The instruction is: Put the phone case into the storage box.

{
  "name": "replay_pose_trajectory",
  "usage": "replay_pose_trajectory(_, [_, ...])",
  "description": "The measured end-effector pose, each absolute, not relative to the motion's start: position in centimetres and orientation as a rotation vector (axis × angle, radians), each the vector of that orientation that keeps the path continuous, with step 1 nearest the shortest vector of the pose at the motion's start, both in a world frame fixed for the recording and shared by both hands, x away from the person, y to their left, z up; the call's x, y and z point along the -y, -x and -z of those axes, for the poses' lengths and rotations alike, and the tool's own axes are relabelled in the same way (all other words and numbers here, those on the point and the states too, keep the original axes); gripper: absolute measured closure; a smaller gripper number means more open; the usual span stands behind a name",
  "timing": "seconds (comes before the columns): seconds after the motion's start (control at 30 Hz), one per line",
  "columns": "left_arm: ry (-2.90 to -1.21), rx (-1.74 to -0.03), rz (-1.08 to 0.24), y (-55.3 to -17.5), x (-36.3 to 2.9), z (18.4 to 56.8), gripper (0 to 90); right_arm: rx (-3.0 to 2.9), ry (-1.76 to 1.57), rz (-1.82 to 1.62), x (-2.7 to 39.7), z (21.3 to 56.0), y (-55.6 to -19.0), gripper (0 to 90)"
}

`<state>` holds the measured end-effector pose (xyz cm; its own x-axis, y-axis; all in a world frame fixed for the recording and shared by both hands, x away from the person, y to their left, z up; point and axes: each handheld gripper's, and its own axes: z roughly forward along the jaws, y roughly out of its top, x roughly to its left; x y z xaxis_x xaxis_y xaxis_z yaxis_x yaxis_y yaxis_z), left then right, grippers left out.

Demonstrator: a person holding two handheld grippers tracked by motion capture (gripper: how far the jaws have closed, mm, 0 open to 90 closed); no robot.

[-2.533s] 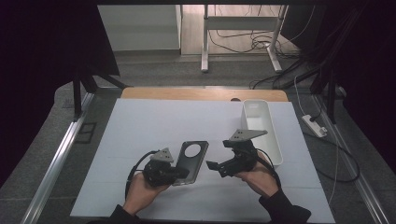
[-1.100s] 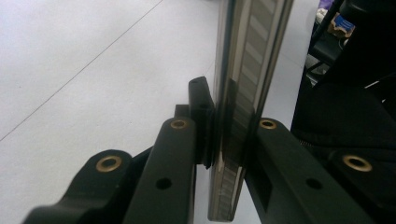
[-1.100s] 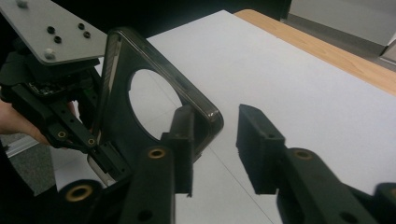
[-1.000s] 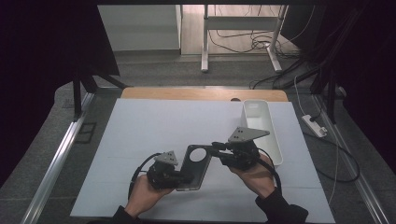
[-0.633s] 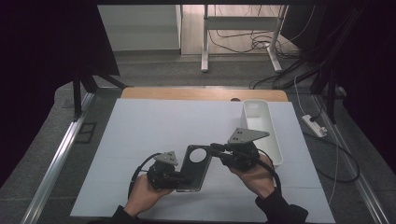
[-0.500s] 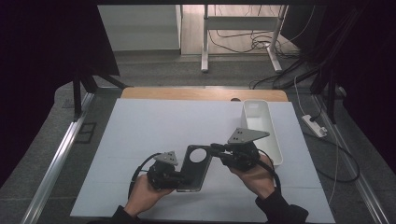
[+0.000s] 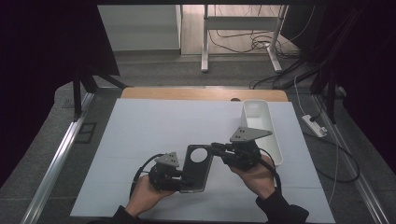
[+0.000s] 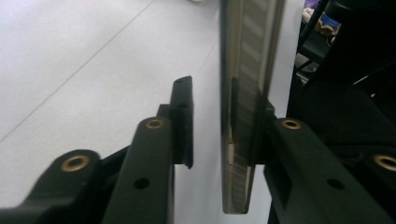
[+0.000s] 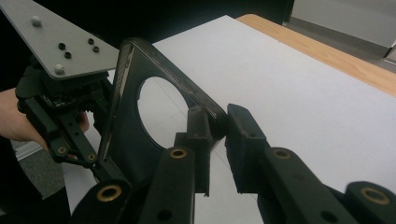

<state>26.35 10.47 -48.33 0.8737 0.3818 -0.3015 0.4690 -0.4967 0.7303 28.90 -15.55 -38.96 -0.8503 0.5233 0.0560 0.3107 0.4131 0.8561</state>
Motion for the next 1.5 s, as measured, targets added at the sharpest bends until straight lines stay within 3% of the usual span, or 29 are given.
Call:
replay_pose_trajectory(0.1, [-2.125,-0.615,0.107,-26.3,-10.5,48.2,54.5,-2.446,-0.737,-1.408,15.6,39.0,-28.9,79.1])
replay_pose_trajectory(0.13, [-2.119,-0.62,0.086,-26.3,-10.6,48.1,54.5,-2.446,-0.737,-1.408,15.6,39.0,-28.9,79.1])
replay_pose_trajectory(0.37, [-2.072,-0.668,0.032,-26.2,-10.9,47.7,8.5,-2.434,-0.758,-1.397,15.9,39.0,-29.2,79.1])
replay_pose_trajectory(0.63, [-2.017,-0.675,0.033,-25.8,-12.5,47.6,2.6,-2.408,-0.782,-1.391,16.5,38.9,-29.5,79.1])
replay_pose_trajectory(1.2, [-2.014,-0.761,-0.197,-23.3,-15.9,47.9,0.1,-2.381,-0.811,-1.397,17.7,38.4,-30.2,79.1])
replay_pose_trajectory(1.5, [-1.996,-0.831,-0.242,-22.0,-17.7,48.4,0.0,-2.369,-0.813,-1.396,18.3,37.9,-30.7,79.1])
